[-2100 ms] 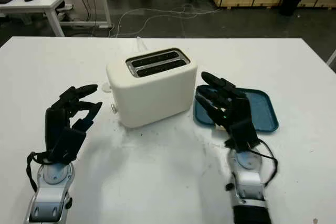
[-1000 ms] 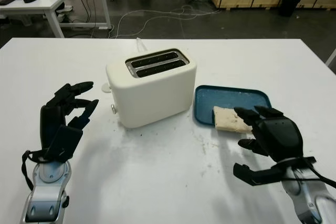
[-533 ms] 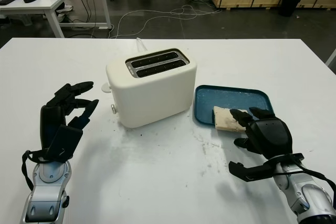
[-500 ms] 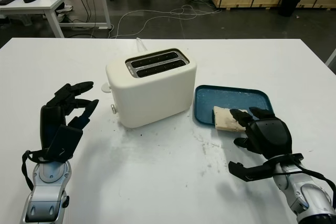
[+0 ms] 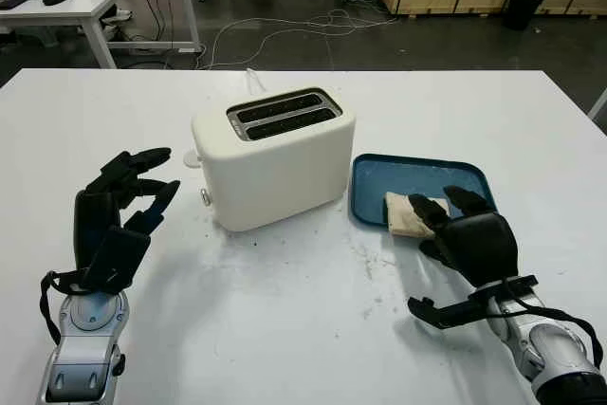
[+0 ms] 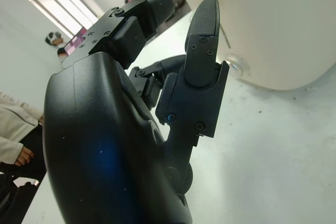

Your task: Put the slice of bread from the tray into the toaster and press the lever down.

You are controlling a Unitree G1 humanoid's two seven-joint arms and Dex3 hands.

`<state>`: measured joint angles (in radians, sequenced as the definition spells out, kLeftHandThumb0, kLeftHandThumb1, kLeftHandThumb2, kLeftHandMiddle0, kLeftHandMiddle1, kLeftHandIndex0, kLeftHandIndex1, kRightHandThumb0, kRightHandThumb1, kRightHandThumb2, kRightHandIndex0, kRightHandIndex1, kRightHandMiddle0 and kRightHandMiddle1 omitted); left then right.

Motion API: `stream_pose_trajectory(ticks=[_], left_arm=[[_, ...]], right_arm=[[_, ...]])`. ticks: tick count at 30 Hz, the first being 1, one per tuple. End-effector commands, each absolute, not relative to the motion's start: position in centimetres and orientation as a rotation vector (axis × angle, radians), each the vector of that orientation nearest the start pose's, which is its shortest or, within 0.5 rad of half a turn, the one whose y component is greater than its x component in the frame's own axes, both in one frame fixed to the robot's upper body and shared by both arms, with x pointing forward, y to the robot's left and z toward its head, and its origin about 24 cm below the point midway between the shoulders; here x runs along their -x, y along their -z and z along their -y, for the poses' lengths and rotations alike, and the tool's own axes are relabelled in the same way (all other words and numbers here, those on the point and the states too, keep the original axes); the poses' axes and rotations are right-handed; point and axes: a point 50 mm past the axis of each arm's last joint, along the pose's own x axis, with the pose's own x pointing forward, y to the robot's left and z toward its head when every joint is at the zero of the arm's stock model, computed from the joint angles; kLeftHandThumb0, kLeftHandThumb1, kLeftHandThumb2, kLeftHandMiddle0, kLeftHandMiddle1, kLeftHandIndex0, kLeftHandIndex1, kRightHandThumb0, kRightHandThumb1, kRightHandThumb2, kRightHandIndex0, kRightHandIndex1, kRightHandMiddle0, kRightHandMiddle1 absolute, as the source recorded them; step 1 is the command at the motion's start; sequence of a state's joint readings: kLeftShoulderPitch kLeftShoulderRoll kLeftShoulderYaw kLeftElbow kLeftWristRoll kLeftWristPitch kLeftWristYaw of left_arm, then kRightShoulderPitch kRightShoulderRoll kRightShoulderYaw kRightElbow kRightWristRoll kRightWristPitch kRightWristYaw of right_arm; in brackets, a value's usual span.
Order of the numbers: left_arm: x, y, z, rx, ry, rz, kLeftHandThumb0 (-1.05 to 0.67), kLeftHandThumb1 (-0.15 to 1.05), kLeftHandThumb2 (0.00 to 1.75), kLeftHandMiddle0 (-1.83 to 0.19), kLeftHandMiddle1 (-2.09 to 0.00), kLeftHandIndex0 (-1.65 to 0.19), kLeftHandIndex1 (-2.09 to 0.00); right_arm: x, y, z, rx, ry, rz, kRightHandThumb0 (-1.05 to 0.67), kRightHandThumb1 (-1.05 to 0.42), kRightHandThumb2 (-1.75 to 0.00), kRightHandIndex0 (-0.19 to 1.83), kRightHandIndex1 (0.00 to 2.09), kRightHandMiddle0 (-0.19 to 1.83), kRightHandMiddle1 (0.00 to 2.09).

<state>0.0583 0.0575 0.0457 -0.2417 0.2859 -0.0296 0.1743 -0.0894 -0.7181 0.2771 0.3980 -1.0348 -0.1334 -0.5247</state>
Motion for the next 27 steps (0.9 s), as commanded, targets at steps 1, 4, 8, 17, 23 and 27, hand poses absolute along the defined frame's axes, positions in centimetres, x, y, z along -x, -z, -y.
stream_pose_trajectory(ticks=[1,4,8,17,23,27], left_arm=[[-23.81,-9.44,-17.81,-0.335,-0.241,0.250,-0.45,0.92,0.19,-0.49,-1.13,-0.63,-0.46],[-23.81,-9.46,-17.83,-0.345,-0.246,0.251,-0.45,0.92,0.19,-0.50,-1.13,-0.64,-0.46],[-23.82,-9.45,-17.85,-0.338,-0.249,0.254,-0.43,0.92,0.18,-0.51,-1.14,-0.64,-0.46],[-23.82,-9.37,-17.87,-0.338,-0.245,0.254,-0.44,0.92,0.19,-0.49,-1.14,-0.64,-0.45],[-23.76,-9.38,-17.85,-0.339,-0.245,0.249,-0.43,0.92,0.19,-0.50,-1.14,-0.64,-0.45],[-23.74,-9.39,-17.84,-0.342,-0.246,0.251,-0.42,0.92,0.19,-0.50,-1.13,-0.64,-0.45]], right_arm=[[-24.97,-2.19,26.17,1.758,-0.106,0.209,-0.58,-0.81,0.00,0.54,0.02,0.52,0.01],[-25.08,-2.04,25.92,1.768,-0.127,0.197,-0.60,-0.81,0.00,0.54,0.02,0.52,0.01],[-25.14,-1.87,25.75,1.763,-0.141,0.185,-0.59,-0.81,0.00,0.56,0.03,0.53,0.01],[-24.96,-1.67,25.88,1.747,-0.148,0.235,-0.45,-0.91,-0.06,0.71,1.38,0.92,0.36],[-24.90,-1.49,26.09,1.781,-0.137,0.251,-0.54,-0.92,-0.17,0.83,1.74,0.73,1.17],[-24.91,-1.54,26.10,1.790,-0.137,0.257,-0.55,-0.92,-0.22,0.87,1.75,0.69,1.35]])
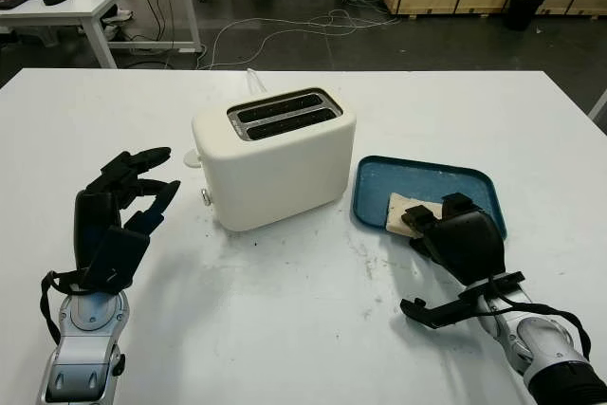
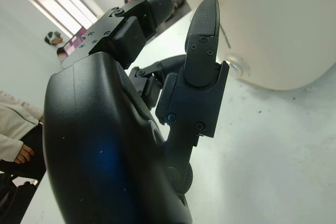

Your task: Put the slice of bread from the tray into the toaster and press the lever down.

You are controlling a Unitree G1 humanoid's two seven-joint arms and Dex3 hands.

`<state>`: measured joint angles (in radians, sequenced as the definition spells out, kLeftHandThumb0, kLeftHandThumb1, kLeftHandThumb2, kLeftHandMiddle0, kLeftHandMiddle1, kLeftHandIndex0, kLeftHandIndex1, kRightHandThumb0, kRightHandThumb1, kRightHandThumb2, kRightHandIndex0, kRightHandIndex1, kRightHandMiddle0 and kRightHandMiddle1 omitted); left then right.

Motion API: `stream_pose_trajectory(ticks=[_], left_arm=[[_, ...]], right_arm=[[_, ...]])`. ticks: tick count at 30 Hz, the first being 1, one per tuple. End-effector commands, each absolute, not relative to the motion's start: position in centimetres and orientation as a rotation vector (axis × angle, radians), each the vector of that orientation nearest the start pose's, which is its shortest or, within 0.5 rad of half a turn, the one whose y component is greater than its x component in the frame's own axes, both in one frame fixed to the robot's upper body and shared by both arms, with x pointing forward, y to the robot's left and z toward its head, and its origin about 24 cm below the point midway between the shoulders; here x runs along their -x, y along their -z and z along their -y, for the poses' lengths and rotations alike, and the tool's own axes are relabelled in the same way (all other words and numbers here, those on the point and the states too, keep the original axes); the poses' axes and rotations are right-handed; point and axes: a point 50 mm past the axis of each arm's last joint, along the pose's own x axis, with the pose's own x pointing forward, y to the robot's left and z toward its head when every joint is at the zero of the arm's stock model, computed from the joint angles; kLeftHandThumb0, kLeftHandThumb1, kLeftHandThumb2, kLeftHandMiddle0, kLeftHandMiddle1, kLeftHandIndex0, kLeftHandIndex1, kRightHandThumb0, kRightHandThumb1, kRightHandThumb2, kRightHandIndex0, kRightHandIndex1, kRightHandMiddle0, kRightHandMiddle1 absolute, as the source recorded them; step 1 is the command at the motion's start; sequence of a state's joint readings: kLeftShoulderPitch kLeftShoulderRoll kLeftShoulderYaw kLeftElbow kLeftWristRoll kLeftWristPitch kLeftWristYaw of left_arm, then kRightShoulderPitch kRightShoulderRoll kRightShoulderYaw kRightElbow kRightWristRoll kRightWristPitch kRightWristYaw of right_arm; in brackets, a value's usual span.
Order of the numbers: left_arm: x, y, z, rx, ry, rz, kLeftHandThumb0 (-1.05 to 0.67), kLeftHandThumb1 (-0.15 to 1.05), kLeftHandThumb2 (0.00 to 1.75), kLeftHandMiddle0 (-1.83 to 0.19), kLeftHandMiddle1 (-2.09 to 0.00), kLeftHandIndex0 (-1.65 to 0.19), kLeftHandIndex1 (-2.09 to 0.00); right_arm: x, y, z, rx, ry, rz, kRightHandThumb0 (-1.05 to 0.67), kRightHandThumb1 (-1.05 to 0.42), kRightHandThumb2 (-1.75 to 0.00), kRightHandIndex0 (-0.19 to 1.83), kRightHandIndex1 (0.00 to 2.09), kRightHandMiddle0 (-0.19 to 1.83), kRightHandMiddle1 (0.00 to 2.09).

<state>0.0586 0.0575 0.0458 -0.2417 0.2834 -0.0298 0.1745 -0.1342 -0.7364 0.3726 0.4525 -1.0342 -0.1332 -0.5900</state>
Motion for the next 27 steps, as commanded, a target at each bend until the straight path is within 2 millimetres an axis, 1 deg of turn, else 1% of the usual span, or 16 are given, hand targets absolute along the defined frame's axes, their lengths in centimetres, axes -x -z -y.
stream_pose_trajectory(ticks=[1,7,9,15,16,18,19,22,27], left_arm=[[-23.7,-9.4,-17.8,-0.340,-0.246,0.252,-0.42,0.92,0.19,-0.50,-1.13,-0.64,-0.45],[-23.8,-9.4,-17.8,-0.340,-0.249,0.252,-0.44,0.92,0.18,-0.50,-1.14,-0.65,-0.44],[-23.8,-9.4,-17.8,-0.343,-0.248,0.254,-0.43,0.92,0.18,-0.50,-1.13,-0.65,-0.44],[-23.8,-9.3,-17.8,-0.329,-0.240,0.252,-0.43,0.92,0.19,-0.49,-1.14,-0.65,-0.45],[-23.8,-9.3,-17.8,-0.328,-0.241,0.252,-0.43,0.92,0.19,-0.49,-1.14,-0.65,-0.45],[-23.8,-9.3,-17.7,-0.332,-0.243,0.247,-0.44,0.92,0.19,-0.49,-1.14,-0.64,-0.45],[-23.8,-9.3,-17.8,-0.337,-0.244,0.246,-0.44,0.92,0.19,-0.49,-1.14,-0.64,-0.45],[-23.8,-9.3,-17.8,-0.346,-0.246,0.246,-0.44,0.92,0.19,-0.49,-1.14,-0.64,-0.45],[-23.8,-9.3,-17.8,-0.338,-0.245,0.243,-0.44,0.92,0.19,-0.50,-1.14,-0.64,-0.44]], right_arm=[[-24.9,-1.5,26.1,1.791,-0.132,0.268,-0.56,-0.92,-0.22,0.87,1.75,0.69,1.37],[-25.1,-1.8,26.2,1.778,-0.115,0.294,-0.56,-0.92,-0.22,0.88,1.75,0.67,1.43],[-25.2,-2.0,26.3,1.771,-0.095,0.314,-0.55,-0.92,-0.19,0.88,1.75,0.64,1.49],[-26.2,-3.6,26.7,1.706,-0.038,0.382,-0.53,-0.92,-0.20,0.85,1.75,0.62,1.51],[-26.4,-4.0,26.8,1.681,-0.024,0.398,-0.53,-0.92,-0.22,0.85,1.75,0.61,1.53],[-26.8,-4.8,26.9,1.629,0.004,0.437,-0.55,-0.92,-0.29,0.84,1.75,0.55,1.68],[-27.1,-5.2,26.9,1.601,0.018,0.457,-0.56,-0.92,-0.32,0.83,1.75,0.54,1.71],[-27.7,-6.1,26.9,1.564,0.036,0.483,-0.59,-0.92,-0.38,0.84,1.75,0.54,1.74],[-28.3,-7.3,26.9,1.575,0.034,0.501,-0.61,-0.92,-0.46,0.87,1.75,0.53,1.75]])
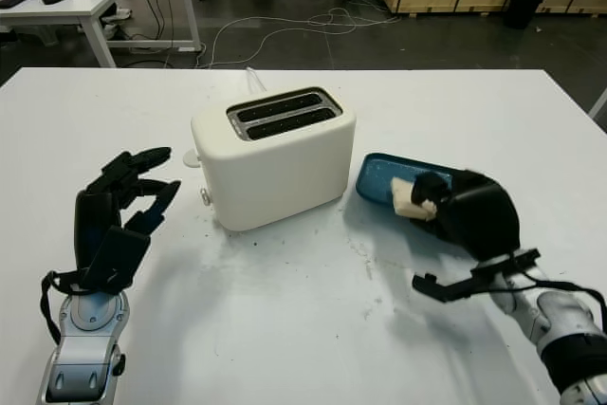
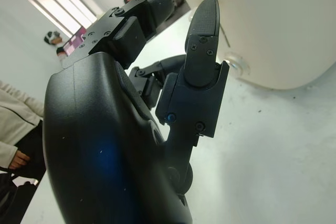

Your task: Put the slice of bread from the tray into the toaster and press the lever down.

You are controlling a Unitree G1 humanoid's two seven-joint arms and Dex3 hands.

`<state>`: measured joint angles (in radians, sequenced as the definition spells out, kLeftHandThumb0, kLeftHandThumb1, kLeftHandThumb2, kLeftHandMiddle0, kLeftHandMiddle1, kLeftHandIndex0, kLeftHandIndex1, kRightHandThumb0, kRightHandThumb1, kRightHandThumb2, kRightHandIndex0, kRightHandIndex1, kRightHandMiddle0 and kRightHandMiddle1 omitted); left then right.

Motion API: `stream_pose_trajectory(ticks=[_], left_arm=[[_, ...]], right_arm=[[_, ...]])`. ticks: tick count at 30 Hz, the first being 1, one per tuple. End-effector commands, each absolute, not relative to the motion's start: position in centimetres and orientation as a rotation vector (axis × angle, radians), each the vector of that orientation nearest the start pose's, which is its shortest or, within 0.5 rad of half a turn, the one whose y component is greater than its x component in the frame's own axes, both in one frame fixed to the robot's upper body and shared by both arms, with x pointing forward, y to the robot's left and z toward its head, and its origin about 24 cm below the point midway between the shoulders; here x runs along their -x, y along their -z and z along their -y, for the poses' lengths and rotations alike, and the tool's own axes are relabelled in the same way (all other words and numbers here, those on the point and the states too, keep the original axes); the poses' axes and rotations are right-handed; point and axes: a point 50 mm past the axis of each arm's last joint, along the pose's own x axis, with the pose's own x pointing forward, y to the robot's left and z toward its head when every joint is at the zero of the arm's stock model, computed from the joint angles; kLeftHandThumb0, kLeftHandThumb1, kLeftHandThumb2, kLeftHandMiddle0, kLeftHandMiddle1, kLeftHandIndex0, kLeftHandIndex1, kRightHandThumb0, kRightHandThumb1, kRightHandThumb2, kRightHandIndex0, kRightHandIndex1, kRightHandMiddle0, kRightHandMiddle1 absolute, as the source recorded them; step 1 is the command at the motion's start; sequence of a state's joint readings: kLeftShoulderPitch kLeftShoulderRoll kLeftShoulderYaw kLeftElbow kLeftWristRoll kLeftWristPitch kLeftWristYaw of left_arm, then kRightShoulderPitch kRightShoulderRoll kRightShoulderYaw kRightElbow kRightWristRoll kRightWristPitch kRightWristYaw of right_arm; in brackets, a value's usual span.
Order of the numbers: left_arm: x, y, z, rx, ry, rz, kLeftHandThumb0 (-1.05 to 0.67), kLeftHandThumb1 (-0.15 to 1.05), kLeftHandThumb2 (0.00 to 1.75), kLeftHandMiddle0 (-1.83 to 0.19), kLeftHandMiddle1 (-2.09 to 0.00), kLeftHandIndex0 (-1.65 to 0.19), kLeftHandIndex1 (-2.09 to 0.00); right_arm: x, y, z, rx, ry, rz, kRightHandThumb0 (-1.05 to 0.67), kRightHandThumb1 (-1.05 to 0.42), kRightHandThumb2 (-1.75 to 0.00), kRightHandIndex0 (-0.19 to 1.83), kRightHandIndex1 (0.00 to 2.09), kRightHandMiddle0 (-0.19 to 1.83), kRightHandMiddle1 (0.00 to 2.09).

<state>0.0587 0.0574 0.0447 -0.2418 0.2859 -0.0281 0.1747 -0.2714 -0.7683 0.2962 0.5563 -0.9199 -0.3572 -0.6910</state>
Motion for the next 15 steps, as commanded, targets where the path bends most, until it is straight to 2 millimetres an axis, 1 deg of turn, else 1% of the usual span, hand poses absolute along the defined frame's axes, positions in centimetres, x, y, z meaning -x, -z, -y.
stream_pose_trajectory(ticks=[1,4,7,10,15], left_arm=[[-23.76,-9.34,-17.79,-0.340,-0.246,0.243,-0.45,0.92,0.19,-0.49,-1.14,-0.64,-0.44],[-23.79,-9.32,-17.80,-0.338,-0.249,0.241,-0.44,0.92,0.19,-0.49,-1.14,-0.64,-0.44],[-23.80,-9.35,-17.74,-0.335,-0.250,0.238,-0.43,0.92,0.19,-0.49,-1.14,-0.64,-0.44],[-23.83,-9.37,-17.70,-0.330,-0.247,0.242,-0.44,0.92,0.18,-0.48,-1.14,-0.64,-0.44],[-23.89,-9.42,-17.69,-0.336,-0.246,0.250,-0.45,0.92,0.19,-0.48,-1.14,-0.64,-0.44]], right_arm=[[-28.40,-7.50,26.87,1.577,0.033,0.502,-0.61,-0.92,-0.48,0.87,1.75,0.53,1.75],[-28.57,-7.78,26.93,1.578,0.031,0.501,-0.60,-0.92,-0.50,0.86,1.75,0.54,1.75],[-28.69,-8.07,26.96,1.560,0.032,0.515,-0.58,-0.92,-0.45,0.87,1.75,0.55,1.75],[-28.80,-8.17,27.01,1.571,0.019,0.497,-0.59,-0.92,-0.44,0.87,1.75,0.56,1.75],[-29.04,-8.20,27.09,1.589,-0.012,0.474,-0.59,-0.92,-0.48,0.88,1.75,0.54,1.75]])
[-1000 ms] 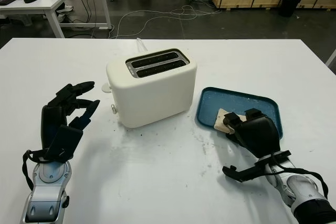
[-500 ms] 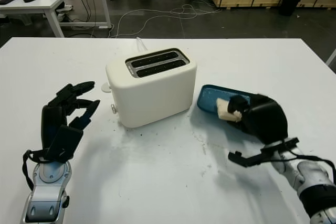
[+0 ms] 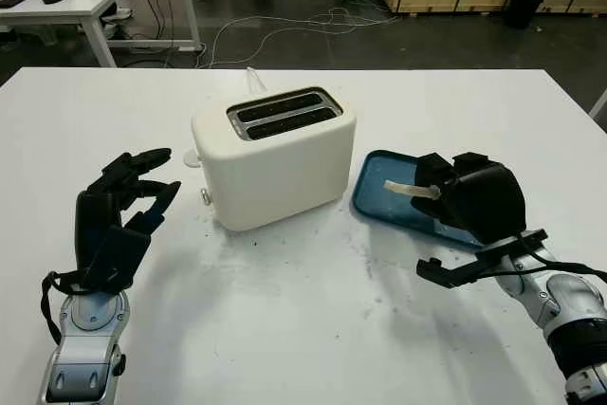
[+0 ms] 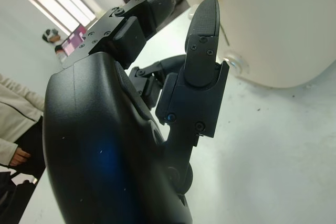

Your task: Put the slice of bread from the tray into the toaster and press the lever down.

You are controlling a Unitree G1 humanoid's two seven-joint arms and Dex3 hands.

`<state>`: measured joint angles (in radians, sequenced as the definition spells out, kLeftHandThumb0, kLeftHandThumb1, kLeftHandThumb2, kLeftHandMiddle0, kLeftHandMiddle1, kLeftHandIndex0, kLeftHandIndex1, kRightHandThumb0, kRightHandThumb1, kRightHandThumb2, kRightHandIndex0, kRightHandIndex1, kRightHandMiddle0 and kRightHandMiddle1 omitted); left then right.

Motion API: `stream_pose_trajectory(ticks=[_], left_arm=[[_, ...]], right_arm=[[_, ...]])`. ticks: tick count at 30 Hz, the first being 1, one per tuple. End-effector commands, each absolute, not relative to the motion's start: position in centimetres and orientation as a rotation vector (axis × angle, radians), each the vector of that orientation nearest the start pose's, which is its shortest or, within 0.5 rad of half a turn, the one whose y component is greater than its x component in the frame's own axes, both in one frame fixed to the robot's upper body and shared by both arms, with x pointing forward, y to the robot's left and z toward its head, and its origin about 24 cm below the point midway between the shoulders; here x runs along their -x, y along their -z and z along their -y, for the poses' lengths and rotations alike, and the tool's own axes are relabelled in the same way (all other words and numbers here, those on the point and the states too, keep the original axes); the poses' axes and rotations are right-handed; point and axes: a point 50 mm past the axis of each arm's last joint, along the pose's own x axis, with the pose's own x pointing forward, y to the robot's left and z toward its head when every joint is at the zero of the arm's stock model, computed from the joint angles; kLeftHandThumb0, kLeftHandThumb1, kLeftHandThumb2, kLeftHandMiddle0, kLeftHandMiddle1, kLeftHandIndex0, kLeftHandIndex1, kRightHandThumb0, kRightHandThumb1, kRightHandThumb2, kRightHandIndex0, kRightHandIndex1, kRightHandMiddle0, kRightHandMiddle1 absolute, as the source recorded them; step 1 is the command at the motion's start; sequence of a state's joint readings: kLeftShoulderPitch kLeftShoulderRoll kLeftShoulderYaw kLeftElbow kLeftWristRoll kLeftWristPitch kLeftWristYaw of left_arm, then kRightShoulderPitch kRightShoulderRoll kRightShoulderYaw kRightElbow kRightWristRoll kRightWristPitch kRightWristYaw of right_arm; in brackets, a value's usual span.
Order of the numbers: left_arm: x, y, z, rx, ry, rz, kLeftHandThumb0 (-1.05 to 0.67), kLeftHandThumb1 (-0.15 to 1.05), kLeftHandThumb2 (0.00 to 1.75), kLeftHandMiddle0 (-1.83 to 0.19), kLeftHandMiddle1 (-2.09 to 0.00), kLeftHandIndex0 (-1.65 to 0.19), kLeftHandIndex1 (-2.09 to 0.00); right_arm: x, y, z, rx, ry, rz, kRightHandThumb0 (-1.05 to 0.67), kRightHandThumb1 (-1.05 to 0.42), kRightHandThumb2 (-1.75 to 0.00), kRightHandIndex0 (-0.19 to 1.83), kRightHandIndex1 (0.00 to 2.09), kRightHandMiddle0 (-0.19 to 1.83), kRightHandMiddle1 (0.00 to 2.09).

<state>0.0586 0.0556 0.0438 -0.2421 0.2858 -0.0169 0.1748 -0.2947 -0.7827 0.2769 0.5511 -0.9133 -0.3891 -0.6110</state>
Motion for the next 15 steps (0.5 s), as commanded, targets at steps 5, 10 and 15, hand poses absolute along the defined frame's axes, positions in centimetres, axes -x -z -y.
stream_pose_trajectory(ticks=[5,10,15], left_arm=[[-23.9,-9.5,-17.7,-0.338,-0.247,0.252,-0.44,0.92,0.19,-0.48,-1.14,-0.64,-0.44],[-24.0,-9.4,-17.6,-0.326,-0.243,0.258,-0.45,0.92,0.19,-0.48,-1.14,-0.63,-0.44],[-24.0,-9.4,-17.6,-0.328,-0.244,0.259,-0.44,0.92,0.18,-0.48,-1.14,-0.64,-0.44]], right_arm=[[-29.8,-9.6,27.2,1.576,-0.010,0.484,-0.58,-0.92,-0.48,0.85,1.75,0.52,1.75],[-31.7,-14.5,27.3,1.476,0.032,0.559,-0.53,-0.92,-0.41,0.89,1.75,0.55,1.75],[-34.1,-20.2,26.8,1.325,-0.009,0.618,-0.58,-0.92,-0.44,0.86,1.75,0.53,1.74]])
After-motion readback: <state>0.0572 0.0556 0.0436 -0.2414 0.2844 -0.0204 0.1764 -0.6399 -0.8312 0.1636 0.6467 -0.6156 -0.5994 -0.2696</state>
